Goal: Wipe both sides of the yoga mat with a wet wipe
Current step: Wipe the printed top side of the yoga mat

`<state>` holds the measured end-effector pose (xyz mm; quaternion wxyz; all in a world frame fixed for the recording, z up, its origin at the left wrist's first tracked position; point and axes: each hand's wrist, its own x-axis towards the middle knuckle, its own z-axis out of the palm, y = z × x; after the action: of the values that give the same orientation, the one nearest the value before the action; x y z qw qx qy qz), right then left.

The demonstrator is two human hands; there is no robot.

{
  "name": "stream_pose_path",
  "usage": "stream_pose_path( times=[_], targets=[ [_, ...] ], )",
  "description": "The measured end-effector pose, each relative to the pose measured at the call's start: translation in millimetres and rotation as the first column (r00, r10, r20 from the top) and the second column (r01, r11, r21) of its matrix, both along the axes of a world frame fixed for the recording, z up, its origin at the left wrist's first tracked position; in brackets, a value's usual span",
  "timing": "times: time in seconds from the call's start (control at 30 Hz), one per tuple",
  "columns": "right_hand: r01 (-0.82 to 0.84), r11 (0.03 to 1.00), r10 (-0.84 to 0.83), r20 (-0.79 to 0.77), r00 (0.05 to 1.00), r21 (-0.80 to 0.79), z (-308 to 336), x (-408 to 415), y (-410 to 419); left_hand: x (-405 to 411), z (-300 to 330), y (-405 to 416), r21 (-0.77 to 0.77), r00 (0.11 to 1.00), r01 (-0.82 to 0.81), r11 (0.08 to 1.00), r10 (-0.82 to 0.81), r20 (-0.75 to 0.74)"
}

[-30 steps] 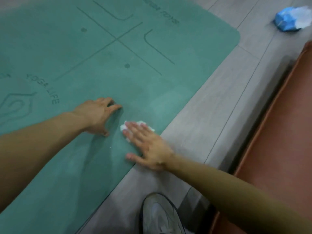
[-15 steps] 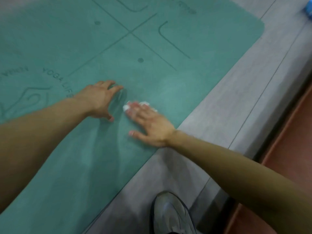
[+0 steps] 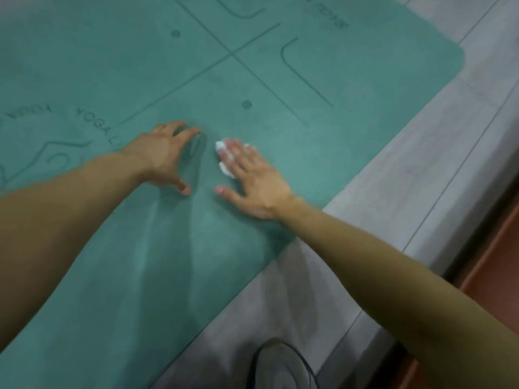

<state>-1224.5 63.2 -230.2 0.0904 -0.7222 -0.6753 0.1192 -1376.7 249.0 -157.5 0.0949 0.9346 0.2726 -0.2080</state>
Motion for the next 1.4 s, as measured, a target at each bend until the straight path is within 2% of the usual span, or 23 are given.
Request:
stream_pose_path(
  times=[0.07,0.1,0.13,0.2,0.27,0.33,0.37,0.43,0.5,0.57,0.67,0.73,0.8,0.83,0.9,0.97,1.0,1.03,1.1,1.17,1.23,1.3,1.4],
  targets=[
    [-0.326,0.944,0.328,0.031,0.944,-0.057,-1,-23,-9,1,-4,14,0.002,1.000,-0.026,1.000,0.026,0.007],
    [-0.349,0.936,0.350,0.039,0.936,-0.043,0,-5,-6,1,-6,20,-0.004,0.999,-0.041,0.999,0.041,0.004],
    [-0.240,0.971,0.240,0.053,0.969,-0.017,0,24,3,1,-6,24,-0.018,0.999,-0.053,0.998,0.053,-0.001],
    [0.170,0.985,-0.166,0.104,0.981,-0.026,7,93,20,-1,-6,31,-0.052,0.997,-0.080,0.995,0.080,0.000],
    [0.516,0.844,-0.497,0.149,0.855,-0.145,15,146,29,-5,-8,38,-0.070,0.993,-0.122,0.990,0.122,-0.002],
    [0.606,0.781,-0.605,0.061,0.794,-0.150,17,132,41,-10,-12,52,-0.068,0.986,-0.169,0.983,0.169,-0.016],
    [0.540,0.834,-0.541,0.030,0.841,-0.114,14,104,47,-11,-14,60,-0.065,0.982,-0.189,0.980,0.187,-0.027],
    [0.189,0.981,-0.188,0.019,0.982,-0.035,4,33,49,-14,-18,78,-0.035,0.970,-0.237,0.971,0.235,-0.055],
    [-0.200,0.979,0.201,0.036,0.979,-0.027,0,-19,43,-17,-20,93,-0.004,0.950,-0.300,0.954,0.298,-0.088],
    [-0.323,0.946,0.324,0.104,0.940,-0.028,4,-6,49,-20,-21,98,-0.025,0.932,-0.353,0.935,0.349,-0.099],
    [0.116,0.991,-0.106,0.145,0.984,-0.060,5,84,75,-21,-22,98,-0.077,0.929,-0.365,0.928,0.357,-0.099],
    [0.443,0.886,-0.423,0.151,0.893,-0.139,10,138,86,-24,-22,96,-0.088,0.925,-0.376,0.922,0.368,-0.099],
    [0.544,0.820,-0.536,0.099,0.839,-0.176,12,130,98,-24,-23,98,-0.078,0.921,-0.383,0.920,0.374,-0.109],
    [0.474,0.867,-0.467,0.081,0.880,-0.153,9,106,104,-23,-23,99,-0.076,0.923,-0.378,0.923,0.368,-0.114],
    [0.112,0.990,-0.107,0.059,0.993,-0.086,6,42,106,-20,-24,101,-0.056,0.924,-0.371,0.927,0.362,-0.120],
    [-0.264,0.957,0.273,0.067,0.960,-0.118,6,0,102,-20,-23,101,-0.048,0.921,-0.377,0.925,0.369,-0.123],
    [-0.344,0.930,0.358,0.101,0.928,-0.129,9,4,107,-21,-23,100,-0.045,0.919,-0.382,0.923,0.374,-0.124],
    [-0.317,0.940,0.334,0.140,0.932,-0.127,13,22,115,-20,-22,99,-0.040,0.918,-0.385,0.922,0.378,-0.119],
    [0.007,0.987,0.027,0.207,0.978,-0.161,17,79,133,-20,-21,98,-0.044,0.915,-0.393,0.918,0.387,-0.113],
    [0.352,0.913,-0.295,0.262,0.919,-0.205,21,136,144,-20,-20,97,-0.047,0.908,-0.409,0.911,0.402,-0.116],
    [0.447,0.865,-0.389,0.259,0.884,-0.227,19,142,153,-18,-18,97,-0.039,0.904,-0.416,0.908,0.409,-0.123],
    [0.316,0.932,-0.281,0.196,0.940,-0.177,11,90,154,-14,-17,95,-0.029,0.901,-0.420,0.907,0.413,-0.137],
    [-0.226,0.965,0.233,0.044,0.971,-0.134,4,-1,141,-12,-15,94,-0.020,0.885,-0.448,0.894,0.440,-0.150]
  ],
)
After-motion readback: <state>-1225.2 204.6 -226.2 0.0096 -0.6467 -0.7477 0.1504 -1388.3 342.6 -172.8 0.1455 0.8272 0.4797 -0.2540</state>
